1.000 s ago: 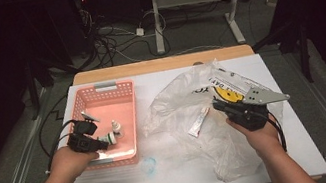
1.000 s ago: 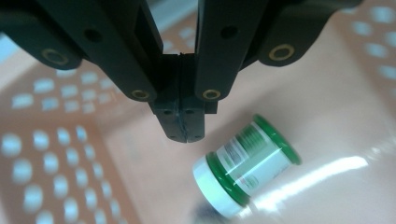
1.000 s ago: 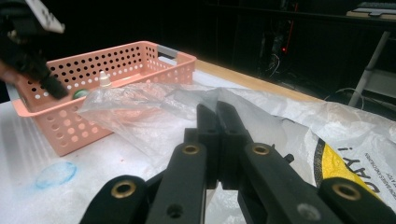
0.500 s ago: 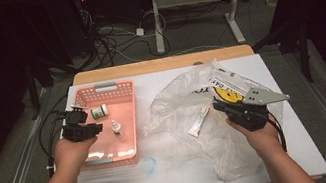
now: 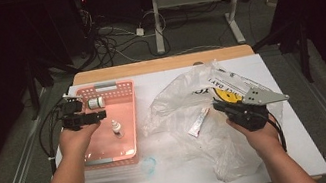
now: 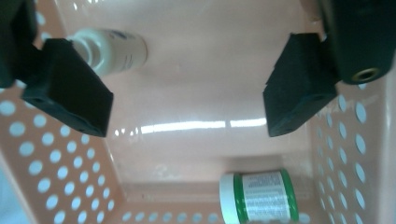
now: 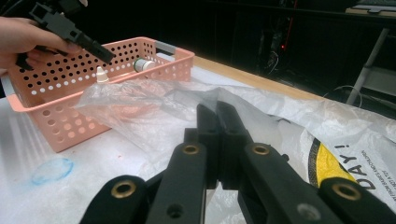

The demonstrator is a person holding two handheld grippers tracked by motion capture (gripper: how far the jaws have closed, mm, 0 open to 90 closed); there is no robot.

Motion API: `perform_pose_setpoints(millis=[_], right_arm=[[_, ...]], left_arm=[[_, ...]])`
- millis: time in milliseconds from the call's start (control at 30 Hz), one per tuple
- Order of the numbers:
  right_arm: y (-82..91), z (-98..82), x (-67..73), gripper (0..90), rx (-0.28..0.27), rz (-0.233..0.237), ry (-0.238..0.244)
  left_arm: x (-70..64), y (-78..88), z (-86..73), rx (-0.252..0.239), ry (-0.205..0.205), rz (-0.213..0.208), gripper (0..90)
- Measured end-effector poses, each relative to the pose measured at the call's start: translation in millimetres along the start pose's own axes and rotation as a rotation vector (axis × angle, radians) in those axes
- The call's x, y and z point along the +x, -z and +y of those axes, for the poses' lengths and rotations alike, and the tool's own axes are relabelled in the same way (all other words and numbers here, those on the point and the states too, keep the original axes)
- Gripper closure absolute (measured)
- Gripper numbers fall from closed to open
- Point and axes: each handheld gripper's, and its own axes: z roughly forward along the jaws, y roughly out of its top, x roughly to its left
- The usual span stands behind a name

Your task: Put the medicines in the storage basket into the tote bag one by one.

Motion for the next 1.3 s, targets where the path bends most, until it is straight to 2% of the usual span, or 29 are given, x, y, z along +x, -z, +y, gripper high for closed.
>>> perform_pose_setpoints(millis=[100,267,300,400,633,833,867,1000,1100,1200,1267,1300], right_arm=[[-0.1,-0.3,0.1,90.0,0.0,0.0,0.0],[-0.1,-0.4,-0.1,90.0,0.004,-0.002,0.003],[-0.1,-0.5,-0.2,90.0,0.004,-0.002,0.003],[0.0,-0.4,-0.2,90.0,0.004,-0.003,0.002],[0.6,-0.4,-0.4,90.0,0.001,-0.004,0.004],[0.6,-0.8,-0.1,90.0,0.005,-0.003,0.004],[0.4,-1.0,-0.1,90.0,0.004,-0.001,0.007],[0.1,-1.5,1.5,90.0,0.008,0.005,0.013],[-0.4,-1.2,2.8,90.0,0.008,0.008,0.017],[-1.3,-1.7,3.5,90.0,0.012,0.015,0.02],[-2.3,-2.5,4.1,90.0,0.019,0.018,0.023],[-2.7,-2.8,4.5,90.0,0.021,0.021,0.024]], left_arm=[[-0.5,-3.1,3.3,-0.001,-0.013,0.026,8.4],[2.3,-10.7,11.5,0.011,0.006,0.032,0.0],[3.3,-12.7,13.3,0.013,0.008,0.028,0.0],[5.2,-16.9,17.6,0.025,0.004,0.061,0.0],[8.3,-26.7,27.1,0.009,0.027,0.07,0.2],[3.4,-41.9,36.2,0.024,0.0,0.103,0.9],[3.7,-44.3,37.5,0.019,0.006,0.105,0.9],[5.8,-54.9,42.5,0.057,0.0,0.122,1.7],[5.8,-60.9,46.5,0.056,0.005,0.133,3.4],[8.8,-65.1,50.9,0.057,0.039,0.142,3.4],[9.0,-68.4,53.1,0.058,0.043,0.14,5.9],[8.8,-70.0,53.9,0.062,0.04,0.158,6.3]])
